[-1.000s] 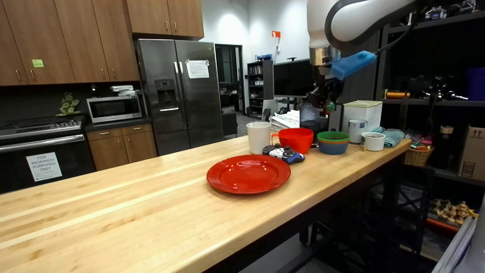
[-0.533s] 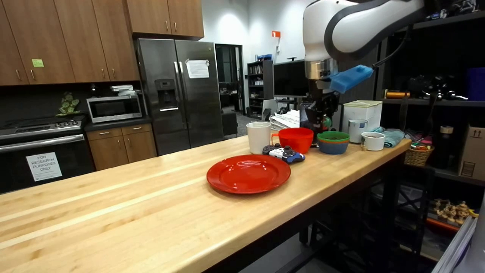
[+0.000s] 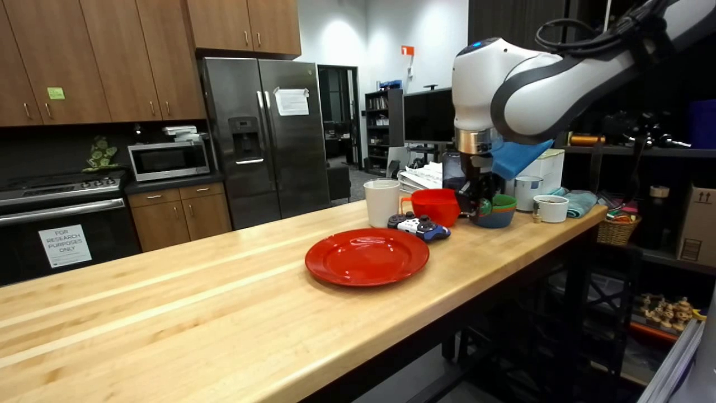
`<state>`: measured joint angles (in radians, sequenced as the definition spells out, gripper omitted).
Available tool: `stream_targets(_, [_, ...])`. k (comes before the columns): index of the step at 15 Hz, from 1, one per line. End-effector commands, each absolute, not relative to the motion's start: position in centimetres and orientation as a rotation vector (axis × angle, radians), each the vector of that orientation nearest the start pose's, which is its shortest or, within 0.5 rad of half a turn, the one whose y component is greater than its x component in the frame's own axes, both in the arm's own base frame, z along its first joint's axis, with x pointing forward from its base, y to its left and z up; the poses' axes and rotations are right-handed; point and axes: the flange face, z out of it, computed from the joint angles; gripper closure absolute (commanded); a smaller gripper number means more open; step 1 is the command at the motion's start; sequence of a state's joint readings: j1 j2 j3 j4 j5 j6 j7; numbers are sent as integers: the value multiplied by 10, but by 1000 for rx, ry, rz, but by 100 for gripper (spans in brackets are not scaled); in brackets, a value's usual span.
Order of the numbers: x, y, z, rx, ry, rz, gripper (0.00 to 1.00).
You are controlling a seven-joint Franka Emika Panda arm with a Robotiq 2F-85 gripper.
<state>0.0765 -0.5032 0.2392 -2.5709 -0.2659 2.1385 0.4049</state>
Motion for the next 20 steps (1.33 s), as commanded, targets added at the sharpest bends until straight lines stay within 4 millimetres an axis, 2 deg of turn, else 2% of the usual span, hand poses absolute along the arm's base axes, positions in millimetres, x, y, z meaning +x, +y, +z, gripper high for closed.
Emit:
stream_targets(1, [381, 107, 424, -3451, 22, -368, 76])
stream_targets(4, [386, 106, 418, -3450, 53, -374, 76])
stream_targets(7, [389, 106, 416, -3444, 32, -272, 76])
stream_targets(12, [386, 108, 402, -3453, 19, -190, 76])
stream_targets(17, [390, 108, 391, -3470, 17, -178, 76])
stream_targets(20, [395, 105, 391, -3473, 33, -197, 76])
